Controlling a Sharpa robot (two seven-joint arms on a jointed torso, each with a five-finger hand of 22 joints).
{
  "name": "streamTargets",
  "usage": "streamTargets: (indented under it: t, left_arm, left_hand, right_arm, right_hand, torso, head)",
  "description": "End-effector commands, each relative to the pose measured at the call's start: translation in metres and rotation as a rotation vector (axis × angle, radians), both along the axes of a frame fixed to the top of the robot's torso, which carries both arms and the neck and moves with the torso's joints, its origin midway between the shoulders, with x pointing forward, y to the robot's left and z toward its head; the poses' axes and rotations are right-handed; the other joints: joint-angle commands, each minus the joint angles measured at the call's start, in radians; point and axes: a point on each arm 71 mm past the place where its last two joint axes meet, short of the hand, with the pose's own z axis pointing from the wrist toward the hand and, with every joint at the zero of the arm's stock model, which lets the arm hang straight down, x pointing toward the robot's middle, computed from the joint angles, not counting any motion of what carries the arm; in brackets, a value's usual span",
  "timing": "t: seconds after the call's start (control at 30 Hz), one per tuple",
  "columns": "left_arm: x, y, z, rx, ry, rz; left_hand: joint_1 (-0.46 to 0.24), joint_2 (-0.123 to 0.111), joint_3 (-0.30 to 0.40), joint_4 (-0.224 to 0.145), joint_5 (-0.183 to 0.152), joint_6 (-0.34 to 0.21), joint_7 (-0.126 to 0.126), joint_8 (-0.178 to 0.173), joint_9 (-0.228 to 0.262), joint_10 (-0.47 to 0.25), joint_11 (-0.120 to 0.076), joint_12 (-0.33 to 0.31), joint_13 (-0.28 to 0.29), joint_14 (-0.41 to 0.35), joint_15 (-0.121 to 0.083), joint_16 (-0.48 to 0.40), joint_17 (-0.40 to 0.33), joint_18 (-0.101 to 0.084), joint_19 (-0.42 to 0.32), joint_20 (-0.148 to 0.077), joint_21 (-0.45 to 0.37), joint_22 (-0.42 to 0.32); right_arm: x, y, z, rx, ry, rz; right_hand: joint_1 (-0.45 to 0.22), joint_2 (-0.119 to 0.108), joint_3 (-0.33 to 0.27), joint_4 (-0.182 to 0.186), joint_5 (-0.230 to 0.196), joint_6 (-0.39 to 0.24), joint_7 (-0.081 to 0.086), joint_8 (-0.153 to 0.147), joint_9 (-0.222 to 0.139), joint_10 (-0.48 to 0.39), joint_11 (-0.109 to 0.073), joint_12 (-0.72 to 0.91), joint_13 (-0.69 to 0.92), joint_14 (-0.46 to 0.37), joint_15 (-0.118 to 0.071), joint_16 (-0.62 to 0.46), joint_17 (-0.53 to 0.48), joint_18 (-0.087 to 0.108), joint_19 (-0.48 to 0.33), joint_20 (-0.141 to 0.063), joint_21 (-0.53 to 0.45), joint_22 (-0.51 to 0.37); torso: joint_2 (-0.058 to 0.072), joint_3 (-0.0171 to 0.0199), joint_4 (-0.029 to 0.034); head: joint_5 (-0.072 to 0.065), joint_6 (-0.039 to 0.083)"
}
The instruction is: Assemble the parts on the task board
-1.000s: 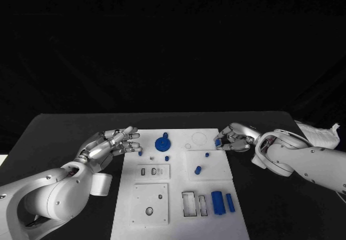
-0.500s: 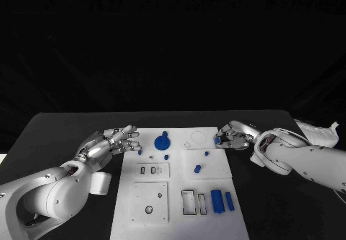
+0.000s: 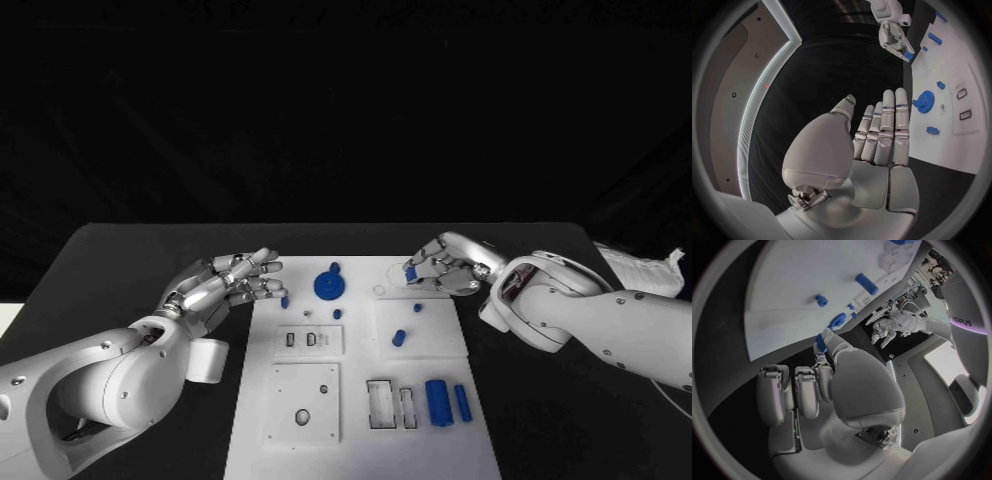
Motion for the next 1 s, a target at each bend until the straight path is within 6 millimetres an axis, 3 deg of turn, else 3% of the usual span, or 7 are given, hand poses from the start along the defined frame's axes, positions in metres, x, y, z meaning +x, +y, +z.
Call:
streamTargets:
  t: [0.03, 0.27, 0.47, 0.67, 1.0]
  left_arm:
    - [0.003, -0.001, 0.000, -0.019, -0.005, -0.015]
    - [0.009, 0.001, -0.003, -0.016, -0.002, -0.005]
    - [0.012, 0.000, -0.005, -0.019, 0.003, -0.015]
    - [0.013, 0.001, -0.005, -0.018, 0.001, -0.012]
    - [0.014, 0.001, -0.006, -0.019, 0.000, -0.011]
  left_hand:
    - [0.005, 0.004, 0.000, -0.004, -0.002, 0.000, 0.002, -0.003, -0.001, -0.001, -0.002, -0.004, -0.001, -0.004, 0.003, -0.003, 0.001, 0.001, -0.001, 0.003, 0.006, 0.001]
    - [0.005, 0.005, 0.001, -0.004, -0.002, 0.000, 0.002, -0.003, -0.001, -0.001, -0.002, -0.004, -0.001, -0.004, 0.003, -0.004, 0.001, 0.001, -0.001, 0.003, 0.006, 0.001]
    - [0.002, 0.005, 0.002, -0.008, -0.002, -0.002, 0.002, -0.004, -0.001, -0.004, -0.001, -0.005, -0.001, -0.015, 0.006, -0.013, 0.003, 0.000, -0.009, 0.004, 0.004, 0.000]
    - [0.000, 0.006, 0.003, -0.009, -0.002, -0.002, 0.002, -0.003, -0.001, -0.004, 0.000, -0.004, -0.001, -0.020, 0.007, -0.017, 0.004, -0.001, -0.014, 0.005, 0.002, -0.001]
    - [0.000, 0.006, 0.003, -0.010, -0.002, -0.002, 0.002, -0.003, -0.001, -0.004, 0.000, -0.004, -0.001, -0.023, 0.008, -0.020, 0.005, -0.001, -0.017, 0.006, 0.001, -0.002]
  right_arm:
    - [-0.001, 0.020, 0.002, -0.036, -0.013, -0.048]
    - [-0.009, 0.081, -0.002, -0.075, -0.015, 0.040]
    - [-0.014, 0.118, -0.018, -0.116, -0.008, 0.105]
    - [-0.021, 0.140, -0.033, -0.142, 0.008, 0.151]
    - [-0.028, 0.158, -0.053, -0.201, 0.049, 0.197]
  right_hand:
    - [-0.003, 0.018, 0.009, 0.002, 0.004, 0.030, -0.027, 0.016, 0.024, 0.012, -0.004, -0.004, 0.098, 0.106, -0.005, 0.006, 0.263, -0.010, 0.041, -0.007, 0.003, 0.113]
    - [-0.018, 0.013, 0.011, 0.006, 0.002, 0.028, -0.027, 0.015, 0.024, 0.011, -0.004, -0.007, 0.096, 0.106, -0.004, 0.006, 0.263, -0.009, 0.040, -0.007, 0.001, 0.109]
    - [-0.025, 0.010, 0.012, 0.007, 0.004, 0.027, -0.026, 0.014, 0.024, 0.011, -0.003, -0.007, 0.096, 0.106, -0.004, 0.006, 0.263, -0.009, 0.039, -0.007, 0.000, 0.108]
    - [-0.030, 0.008, 0.013, 0.007, 0.007, 0.027, -0.026, 0.014, 0.025, 0.011, -0.003, -0.007, 0.097, 0.106, -0.004, 0.006, 0.263, -0.009, 0.039, -0.007, 0.000, 0.107]
    - [-0.041, 0.003, 0.012, 0.009, 0.009, 0.027, -0.026, 0.014, 0.025, 0.012, -0.003, -0.007, 0.097, 0.106, -0.004, 0.006, 0.263, -0.008, 0.038, -0.007, -0.002, 0.104]
  torso:
    - [-0.010, -0.0035, -0.0005]
    - [-0.021, -0.0092, 0.0052]
    - [-0.029, -0.0158, 0.0076]
    - [-0.027, -0.0147, 0.0065]
    - [-0.026, -0.0132, 0.0065]
  head:
    - [0.013, -0.004]
    - [0.051, -0.027]
    - [0.076, -0.045]
    - [0.087, -0.052]
    - [0.091, -0.059]
